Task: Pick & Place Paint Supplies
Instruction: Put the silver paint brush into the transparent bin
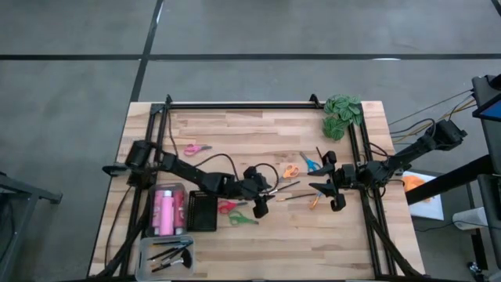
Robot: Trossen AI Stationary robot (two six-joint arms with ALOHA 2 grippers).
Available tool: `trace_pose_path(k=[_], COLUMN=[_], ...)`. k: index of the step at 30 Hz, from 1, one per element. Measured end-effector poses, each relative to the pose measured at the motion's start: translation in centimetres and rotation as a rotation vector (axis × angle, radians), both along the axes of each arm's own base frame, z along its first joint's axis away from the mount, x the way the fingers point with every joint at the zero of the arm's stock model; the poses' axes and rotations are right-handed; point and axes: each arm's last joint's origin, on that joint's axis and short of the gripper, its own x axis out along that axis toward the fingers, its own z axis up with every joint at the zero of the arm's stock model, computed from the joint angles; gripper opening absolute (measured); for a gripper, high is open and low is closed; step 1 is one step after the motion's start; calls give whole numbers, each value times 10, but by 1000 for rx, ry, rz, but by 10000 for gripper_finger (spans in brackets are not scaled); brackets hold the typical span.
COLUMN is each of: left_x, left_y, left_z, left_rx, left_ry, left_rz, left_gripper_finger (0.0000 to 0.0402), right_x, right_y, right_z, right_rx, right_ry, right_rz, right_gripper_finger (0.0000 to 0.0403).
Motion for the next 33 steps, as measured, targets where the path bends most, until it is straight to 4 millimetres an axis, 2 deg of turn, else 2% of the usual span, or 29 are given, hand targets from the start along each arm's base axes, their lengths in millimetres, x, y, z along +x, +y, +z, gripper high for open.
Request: trace_pose_path(k=[10,19,33], left_x=[24,23,19], left_y=[3,5,8], left_z=[-24,-42,-45], left_rx=[62,73,60], left_ry=[80,140,181], left_rz=[60,72,97], left_gripper_finger=[174,174,174], right_x=[0,0,0], right_y=[0,0,0], right_z=[0,0,0], right_rx=[0,0,0], right_ry=[0,0,0], right_rz=[0,0,0], right_gripper_finger=[159,159,159])
